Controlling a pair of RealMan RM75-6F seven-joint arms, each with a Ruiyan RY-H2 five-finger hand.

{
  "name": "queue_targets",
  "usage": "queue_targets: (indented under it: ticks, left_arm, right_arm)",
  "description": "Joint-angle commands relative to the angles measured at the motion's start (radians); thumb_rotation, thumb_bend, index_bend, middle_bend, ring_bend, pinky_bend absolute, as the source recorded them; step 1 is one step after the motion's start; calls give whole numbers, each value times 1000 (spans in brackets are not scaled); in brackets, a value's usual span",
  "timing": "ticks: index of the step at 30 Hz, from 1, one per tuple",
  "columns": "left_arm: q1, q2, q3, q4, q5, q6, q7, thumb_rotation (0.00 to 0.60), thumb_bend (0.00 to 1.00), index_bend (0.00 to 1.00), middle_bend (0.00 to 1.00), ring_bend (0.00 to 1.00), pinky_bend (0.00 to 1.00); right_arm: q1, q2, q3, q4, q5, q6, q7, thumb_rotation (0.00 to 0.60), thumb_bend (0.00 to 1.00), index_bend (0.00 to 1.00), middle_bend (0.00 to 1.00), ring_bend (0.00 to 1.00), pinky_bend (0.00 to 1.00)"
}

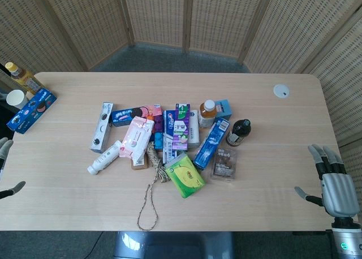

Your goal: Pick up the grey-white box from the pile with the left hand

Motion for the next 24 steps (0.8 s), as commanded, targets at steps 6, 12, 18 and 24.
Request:
queue_targets:
  ticks: [6,12,18,24]
  left_arm:
    - [-24,2,10,3,29,-31,2,600,0,0,0,0,0]
    - [-146,28,17,98,186,-100,61,600,0,0,0,0,0]
    - [-298,50,-3,186,295,-194,139,600,0,0,0,0,0]
    - [-438,30,7,283,309,-393,162,600,0,0,0,0,0]
  right_arm:
    - [-6,7,1,0,1,6,9,600,0,0,0,0,0]
    - [-5,10,7,-2,10,1,18,600,0,0,0,0,0]
    - [-3,5,14,-4,22,-3,4,600,0,0,0,0,0]
    - [0,-6,19,3,42,-14,-17,600,0,0,0,0,0]
